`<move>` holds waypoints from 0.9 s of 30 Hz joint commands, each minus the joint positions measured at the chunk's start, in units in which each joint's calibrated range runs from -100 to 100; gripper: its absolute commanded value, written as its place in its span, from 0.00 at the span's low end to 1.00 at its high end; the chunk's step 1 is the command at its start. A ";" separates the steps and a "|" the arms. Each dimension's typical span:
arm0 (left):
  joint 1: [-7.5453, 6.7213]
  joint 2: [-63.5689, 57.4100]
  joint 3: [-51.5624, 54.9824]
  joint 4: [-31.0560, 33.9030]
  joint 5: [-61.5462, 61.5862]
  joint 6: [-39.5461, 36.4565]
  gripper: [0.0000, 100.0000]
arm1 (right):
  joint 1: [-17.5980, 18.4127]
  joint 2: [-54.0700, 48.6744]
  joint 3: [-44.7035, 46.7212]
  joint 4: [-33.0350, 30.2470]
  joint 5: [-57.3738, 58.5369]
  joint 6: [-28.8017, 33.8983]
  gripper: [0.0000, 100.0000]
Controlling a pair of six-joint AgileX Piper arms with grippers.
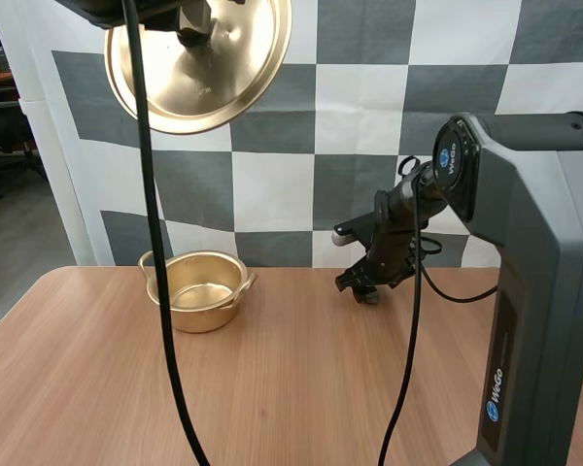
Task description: Open the pot, put the car inside, and close it
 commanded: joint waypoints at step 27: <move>0.03 -0.04 -0.06 0.32 0.08 0.13 0.00 | -0.52 0.49 0.05 11.79 -5.68 -7.22 0.00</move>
